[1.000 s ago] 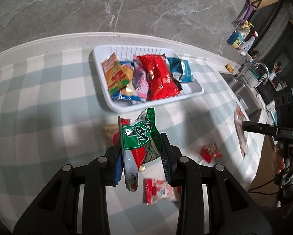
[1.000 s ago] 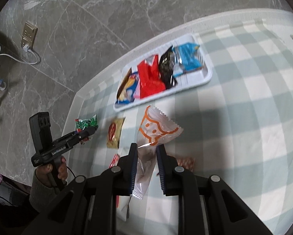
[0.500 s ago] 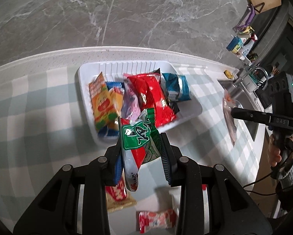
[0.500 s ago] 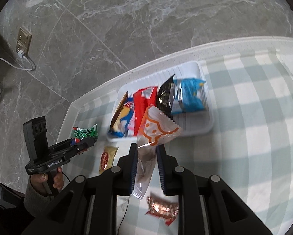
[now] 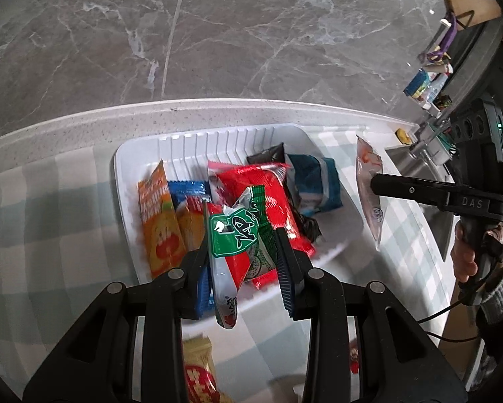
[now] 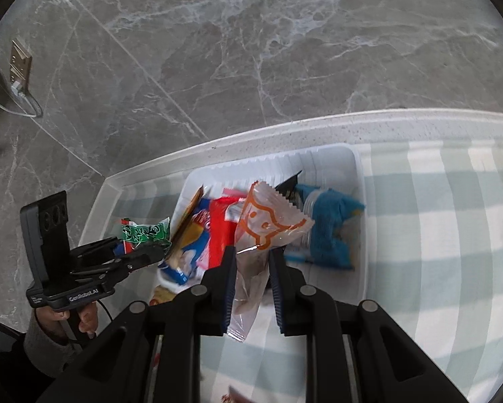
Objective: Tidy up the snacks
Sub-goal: 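Lower both packets into the white tray and open both tools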
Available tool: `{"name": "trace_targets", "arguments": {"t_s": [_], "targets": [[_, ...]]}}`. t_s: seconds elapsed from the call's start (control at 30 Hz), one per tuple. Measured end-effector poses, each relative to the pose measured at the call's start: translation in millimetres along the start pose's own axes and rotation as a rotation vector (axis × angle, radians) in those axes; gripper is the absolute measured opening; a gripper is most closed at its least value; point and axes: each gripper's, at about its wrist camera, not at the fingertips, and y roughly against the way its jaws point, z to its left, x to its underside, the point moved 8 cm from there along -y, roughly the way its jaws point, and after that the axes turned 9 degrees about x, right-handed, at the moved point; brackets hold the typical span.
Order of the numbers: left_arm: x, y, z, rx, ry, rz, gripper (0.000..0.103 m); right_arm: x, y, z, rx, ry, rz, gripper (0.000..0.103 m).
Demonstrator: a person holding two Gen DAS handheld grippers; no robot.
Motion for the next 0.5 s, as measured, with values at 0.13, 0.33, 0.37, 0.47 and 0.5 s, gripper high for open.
{"name": "trace_targets", "arguments": {"t_s": [0.13,0.33,0.37,0.47,0.5], "targets": [[-7.0,-12.3,3.9,-0.005,0.01,0.006,0.031,-11.8,-12.9,-1.6,0.012,0.029,0.009,0.021],[-17.8,-28.4,11.4,-0.018,0.027,0.007,0.031,-24.0,-31.5,-0.3,0.037,0.082,0.021,0.021],[-19.6,-30.4,12.6,-0.021,0.028,0.007,0.031,-25.2,-34.0,0.0,0.038,0.089,0.023,0.021],[-24.1,-34.9,16.3,-0.029,0.035,0.004,0.031,-29.7,-41.8,0.5,0.06,0.122,0.022,0.021],[-25.0,-36.4,17.0,-0.034,0.032,0.004,0.031,-30.6,-43.2,1.0,0.065,0.132,0.02,0.021]]}}
